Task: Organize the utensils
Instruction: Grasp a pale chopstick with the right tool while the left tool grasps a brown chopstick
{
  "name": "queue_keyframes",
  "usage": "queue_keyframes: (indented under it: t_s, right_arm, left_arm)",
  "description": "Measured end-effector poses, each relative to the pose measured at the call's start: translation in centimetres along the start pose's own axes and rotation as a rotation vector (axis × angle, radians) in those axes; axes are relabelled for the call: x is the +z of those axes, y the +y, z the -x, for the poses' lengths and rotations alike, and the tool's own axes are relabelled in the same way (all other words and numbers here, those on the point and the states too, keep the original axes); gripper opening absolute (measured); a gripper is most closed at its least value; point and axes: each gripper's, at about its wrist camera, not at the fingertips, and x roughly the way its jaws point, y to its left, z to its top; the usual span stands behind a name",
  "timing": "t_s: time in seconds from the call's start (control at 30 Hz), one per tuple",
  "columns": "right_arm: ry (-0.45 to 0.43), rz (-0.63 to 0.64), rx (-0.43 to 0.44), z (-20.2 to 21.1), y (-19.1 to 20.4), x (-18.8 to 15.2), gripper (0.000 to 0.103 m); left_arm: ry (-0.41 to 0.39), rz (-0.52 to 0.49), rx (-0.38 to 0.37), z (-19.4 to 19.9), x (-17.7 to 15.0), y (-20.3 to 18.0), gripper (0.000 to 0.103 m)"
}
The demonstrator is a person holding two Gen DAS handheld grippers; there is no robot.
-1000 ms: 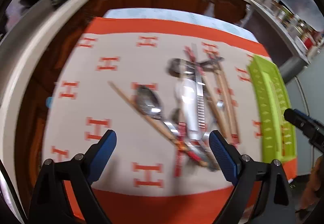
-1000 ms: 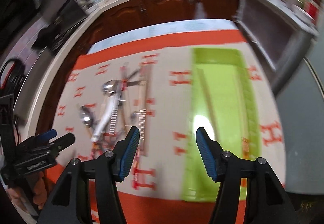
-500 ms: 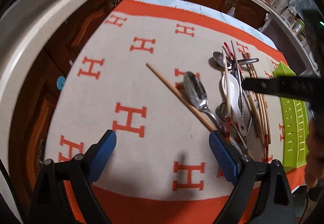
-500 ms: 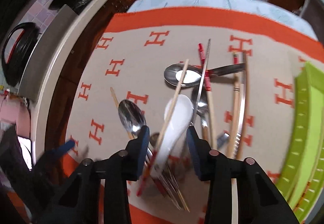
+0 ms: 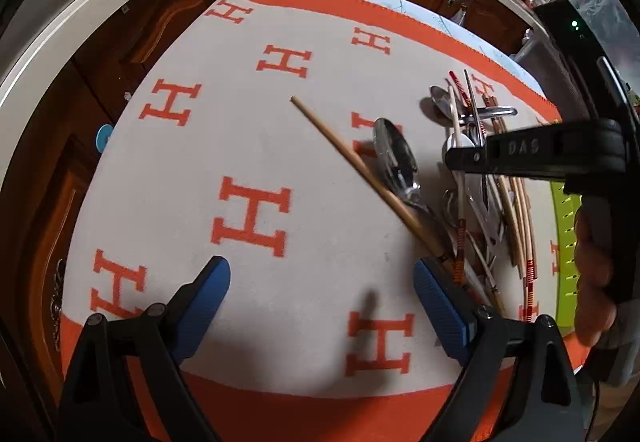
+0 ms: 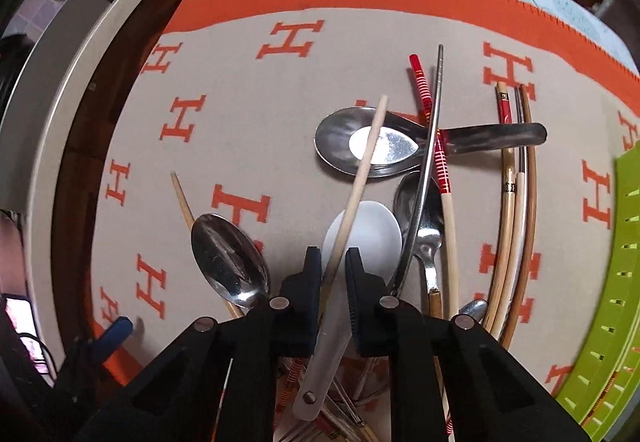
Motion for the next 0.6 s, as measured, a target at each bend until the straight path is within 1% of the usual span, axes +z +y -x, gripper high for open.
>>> queue_keyframes:
  t_s: [0.07,0.13,0.2,0.23,0.27,0.3,0.37,0.43,0.57,0.6]
  right_arm:
    - [-0.013,0.005,-0.023,0.1,0.1,-0.4,0.009]
    - [-0.028,0.000,-0.018,0.6,0.0,-1.0,0.009]
    - [-0.043,-0.014,0.005,1.2,-0.5,-1.5,0.009]
    - [-0.050,-0.021,0.016,1.6,-0.8,-1.7,0.009]
    - [-0.061,-0.031,0.031,2.1,-1.3,-2.0,0.009]
    - [-0.072,-0.040,0.042,2.6,-1.7,-2.2,0.009]
    - [-0.089,-0.049,0.063,3.7,-2.4,-2.7,0.009]
    - [-0.105,-0.064,0.091,4.8,-3.3,-3.1,0.009]
    - [-0.137,-0.095,0.135,6.4,-4.8,-4.0,0.009]
    - [-0.147,-0.102,0.142,6.8,-5.2,-4.3,0.009]
  left_arm:
    - [0.000,0.004,-0.020,0.0,0.3,-0.2,0.079]
    - [0.017,0.012,-0.048,-0.4,0.7,-0.5,0.074]
    - [0.046,0.031,-0.091,-1.0,1.4,-0.9,0.069]
    - [0.061,0.040,-0.108,-1.4,1.7,-1.0,0.064]
    - [0.075,0.048,-0.120,-1.7,1.9,-1.3,0.060]
    - [0.087,0.054,-0.128,-2.1,2.1,-1.4,0.059]
    - [0.126,0.077,-0.145,-3.0,2.7,-1.8,0.050]
    - [0.162,0.109,-0.148,-3.8,3.1,-2.0,0.044]
    - [0.185,0.138,-0.123,-4.4,4.0,-2.7,0.037]
    - [0.195,0.140,-0.113,-4.6,4.1,-2.8,0.034]
